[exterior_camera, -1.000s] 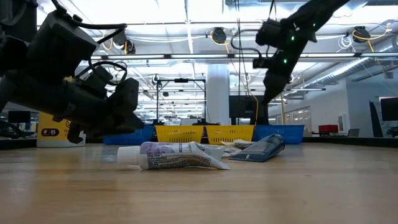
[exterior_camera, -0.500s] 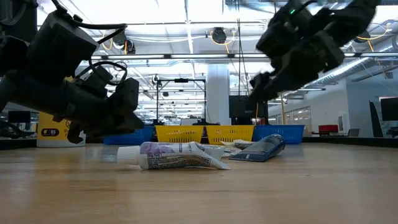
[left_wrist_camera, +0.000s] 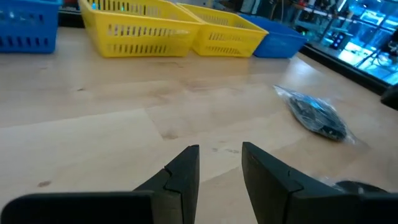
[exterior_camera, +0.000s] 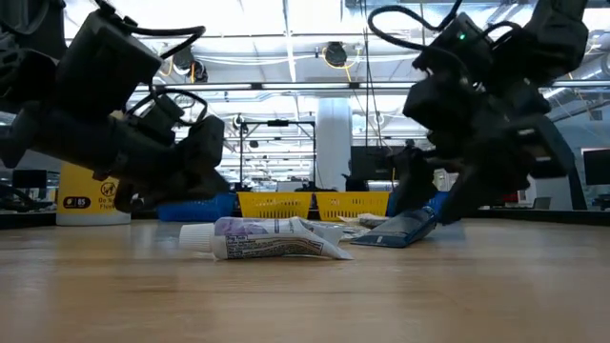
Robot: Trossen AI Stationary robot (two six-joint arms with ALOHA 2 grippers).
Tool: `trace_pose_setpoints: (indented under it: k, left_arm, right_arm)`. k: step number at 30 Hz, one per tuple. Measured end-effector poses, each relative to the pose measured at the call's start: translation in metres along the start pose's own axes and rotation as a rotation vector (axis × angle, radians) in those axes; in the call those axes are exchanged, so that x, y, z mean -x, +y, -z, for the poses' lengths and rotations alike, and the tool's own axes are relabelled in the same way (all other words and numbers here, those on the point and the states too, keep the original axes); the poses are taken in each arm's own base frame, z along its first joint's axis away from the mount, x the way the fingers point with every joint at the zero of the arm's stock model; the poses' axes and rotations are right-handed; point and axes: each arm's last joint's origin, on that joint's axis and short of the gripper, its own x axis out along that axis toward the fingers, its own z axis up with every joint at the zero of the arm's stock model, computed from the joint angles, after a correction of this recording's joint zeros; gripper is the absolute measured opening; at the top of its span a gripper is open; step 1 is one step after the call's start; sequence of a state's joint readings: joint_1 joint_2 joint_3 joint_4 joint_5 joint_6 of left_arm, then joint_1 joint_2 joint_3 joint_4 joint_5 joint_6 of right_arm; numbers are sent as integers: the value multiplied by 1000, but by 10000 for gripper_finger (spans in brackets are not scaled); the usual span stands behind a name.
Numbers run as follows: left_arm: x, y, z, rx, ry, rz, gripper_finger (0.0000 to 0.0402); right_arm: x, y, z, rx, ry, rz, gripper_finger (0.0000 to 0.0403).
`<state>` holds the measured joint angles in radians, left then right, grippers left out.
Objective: Pick & Place Travel size toiletries
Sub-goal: Put the shave cream into the right yellow bin
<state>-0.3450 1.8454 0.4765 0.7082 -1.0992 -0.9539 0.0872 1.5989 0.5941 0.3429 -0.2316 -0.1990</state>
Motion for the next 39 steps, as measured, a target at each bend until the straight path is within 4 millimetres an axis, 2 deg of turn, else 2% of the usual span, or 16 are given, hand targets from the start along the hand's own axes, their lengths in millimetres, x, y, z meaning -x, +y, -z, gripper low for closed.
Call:
trace_pose_setpoints:
  k: [7, 15, 20, 25, 27, 30, 36, 39]
  left_arm:
    - [-1, -6, -2, -40, -2, 8, 118]
    - [-1, -6, -2, -44, -2, 8, 118]
    - [-1, -6, -2, -45, -2, 8, 118]
    - [-1, -6, -2, -47, -2, 8, 118]
    - [-1, -6, -2, -47, -2, 8, 118]
    - [-1, -6, -2, -46, -2, 7, 118]
    - [-1, -5, -1, -48, -1, 6, 118]
    - [-1, -5, -1, -46, -1, 6, 118]
  right_arm:
    - [-11, -1, 7, 45, 17, -6, 254]
    - [-14, -2, 5, -7, -24, 6, 175]
    - [-7, -4, -1, -68, -48, 35, 119]
    - [18, -17, -18, -109, -130, 245, 118]
    - [33, -30, -22, -132, -151, 405, 128]
    - [57, -60, -28, -172, -117, 650, 142]
    - [96, -135, -33, -213, 66, 856, 122]
    - [108, -167, -25, -209, 143, 920, 120]
